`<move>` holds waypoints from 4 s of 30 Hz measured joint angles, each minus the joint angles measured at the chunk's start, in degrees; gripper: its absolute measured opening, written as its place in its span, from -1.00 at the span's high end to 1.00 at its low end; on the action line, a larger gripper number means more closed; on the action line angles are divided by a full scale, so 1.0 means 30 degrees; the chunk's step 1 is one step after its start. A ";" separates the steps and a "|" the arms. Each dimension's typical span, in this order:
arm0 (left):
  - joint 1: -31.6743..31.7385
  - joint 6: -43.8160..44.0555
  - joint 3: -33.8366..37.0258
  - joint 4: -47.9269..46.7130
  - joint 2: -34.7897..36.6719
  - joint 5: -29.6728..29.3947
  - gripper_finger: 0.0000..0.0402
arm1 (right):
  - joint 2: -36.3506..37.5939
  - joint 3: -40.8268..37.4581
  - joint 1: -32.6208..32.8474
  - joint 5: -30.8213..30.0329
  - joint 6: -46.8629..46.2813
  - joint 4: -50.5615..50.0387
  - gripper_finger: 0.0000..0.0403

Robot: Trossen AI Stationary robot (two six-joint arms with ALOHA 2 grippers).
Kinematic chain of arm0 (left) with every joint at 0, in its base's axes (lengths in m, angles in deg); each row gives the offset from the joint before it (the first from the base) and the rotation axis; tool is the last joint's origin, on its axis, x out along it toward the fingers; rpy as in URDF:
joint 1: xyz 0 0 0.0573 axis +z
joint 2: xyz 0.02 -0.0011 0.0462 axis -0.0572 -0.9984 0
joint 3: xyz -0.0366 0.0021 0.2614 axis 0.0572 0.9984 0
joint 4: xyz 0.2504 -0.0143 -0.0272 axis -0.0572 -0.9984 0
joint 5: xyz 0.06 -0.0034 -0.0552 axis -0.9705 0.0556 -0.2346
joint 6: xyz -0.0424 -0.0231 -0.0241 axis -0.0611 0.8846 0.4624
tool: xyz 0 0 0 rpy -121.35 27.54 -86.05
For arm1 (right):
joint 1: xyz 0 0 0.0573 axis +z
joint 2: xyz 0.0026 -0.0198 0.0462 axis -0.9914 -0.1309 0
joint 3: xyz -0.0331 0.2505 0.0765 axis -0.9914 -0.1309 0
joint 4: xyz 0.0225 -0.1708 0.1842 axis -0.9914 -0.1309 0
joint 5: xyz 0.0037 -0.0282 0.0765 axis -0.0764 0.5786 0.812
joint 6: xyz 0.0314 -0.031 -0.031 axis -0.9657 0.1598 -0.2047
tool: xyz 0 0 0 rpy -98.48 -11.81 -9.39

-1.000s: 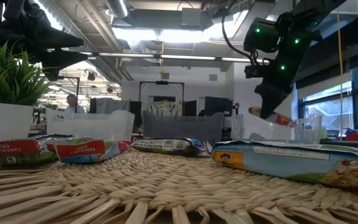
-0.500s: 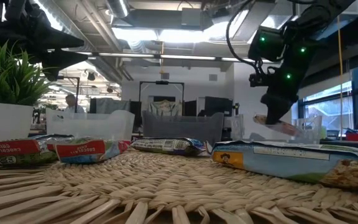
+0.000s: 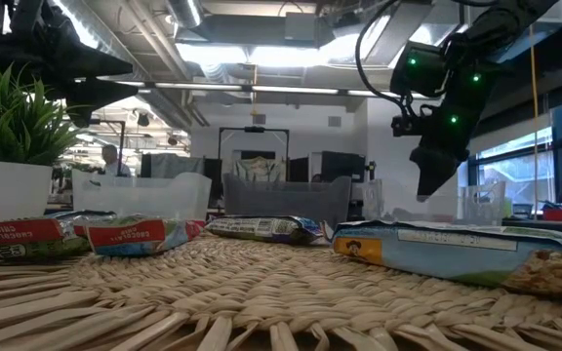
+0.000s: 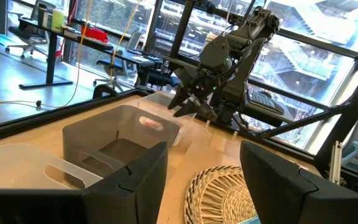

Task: Pick and place Granola Bars by type
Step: Put the blue granola bar into the black bin

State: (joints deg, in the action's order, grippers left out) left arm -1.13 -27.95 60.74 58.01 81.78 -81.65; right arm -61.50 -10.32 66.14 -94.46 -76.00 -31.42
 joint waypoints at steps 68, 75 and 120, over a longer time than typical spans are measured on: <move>0.0000 -0.7706 -1.8710 -0.5898 -3.1953 0.7134 0.05 | 0.6251 0.5967 0.6477 0.0510 -0.5130 -0.4649 0.04; 0.0000 -0.8004 -1.8716 -0.5411 -3.1802 0.7167 0.05 | 0.6258 0.5967 0.6477 0.0510 -0.5115 -0.4635 0.04; -0.0219 -0.9977 -1.8691 -0.3035 -3.3893 0.9508 -0.18 | 0.6251 0.5967 0.6477 0.0510 -0.5020 -0.4621 0.04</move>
State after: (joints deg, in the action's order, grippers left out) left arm -1.78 -57.88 4.67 48.90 -19.90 -53.13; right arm -42.75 7.58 85.57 -92.93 -91.06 -45.28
